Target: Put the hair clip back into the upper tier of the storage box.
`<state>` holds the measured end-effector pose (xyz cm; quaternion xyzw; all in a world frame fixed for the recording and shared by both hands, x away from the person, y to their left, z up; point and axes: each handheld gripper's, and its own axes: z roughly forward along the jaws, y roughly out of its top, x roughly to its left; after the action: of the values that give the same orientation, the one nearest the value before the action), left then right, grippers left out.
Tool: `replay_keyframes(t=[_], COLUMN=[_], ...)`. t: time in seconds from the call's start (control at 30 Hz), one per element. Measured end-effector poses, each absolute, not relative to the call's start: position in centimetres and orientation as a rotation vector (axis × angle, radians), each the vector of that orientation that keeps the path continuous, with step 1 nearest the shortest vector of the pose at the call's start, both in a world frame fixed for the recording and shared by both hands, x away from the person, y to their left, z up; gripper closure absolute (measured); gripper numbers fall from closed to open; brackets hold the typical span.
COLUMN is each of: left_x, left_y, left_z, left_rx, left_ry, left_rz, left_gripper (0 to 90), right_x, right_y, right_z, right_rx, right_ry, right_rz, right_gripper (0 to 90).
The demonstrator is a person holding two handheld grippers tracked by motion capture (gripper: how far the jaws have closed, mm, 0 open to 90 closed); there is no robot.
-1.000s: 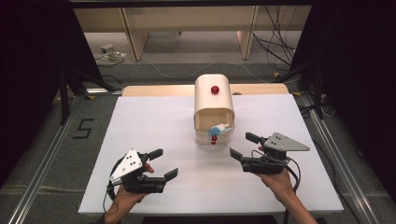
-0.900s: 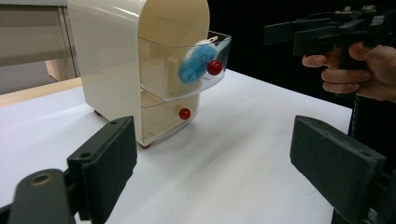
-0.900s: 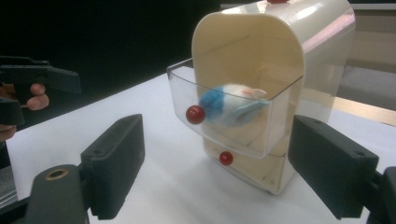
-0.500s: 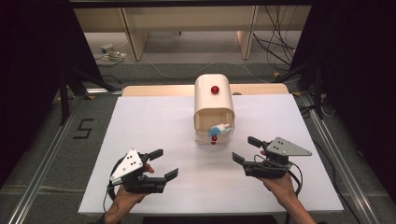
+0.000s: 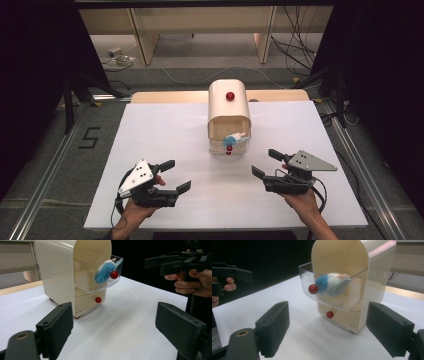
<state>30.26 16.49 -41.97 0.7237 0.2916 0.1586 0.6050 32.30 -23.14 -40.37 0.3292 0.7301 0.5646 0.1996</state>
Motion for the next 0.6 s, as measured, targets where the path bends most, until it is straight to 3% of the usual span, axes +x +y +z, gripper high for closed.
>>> replay_keyframes(t=[0.6], left_x=[30.23], left_y=[16.41], left_z=[-42.0], left_rx=[1.681], left_ry=[0.671], left_rz=[0.36], left_gripper=[14.4], right_x=[31.76], right_y=[-24.11], right_z=[-40.81], right_rx=[0.935], right_ry=[2.033], right_rz=[1.564], right_gripper=[19.9])
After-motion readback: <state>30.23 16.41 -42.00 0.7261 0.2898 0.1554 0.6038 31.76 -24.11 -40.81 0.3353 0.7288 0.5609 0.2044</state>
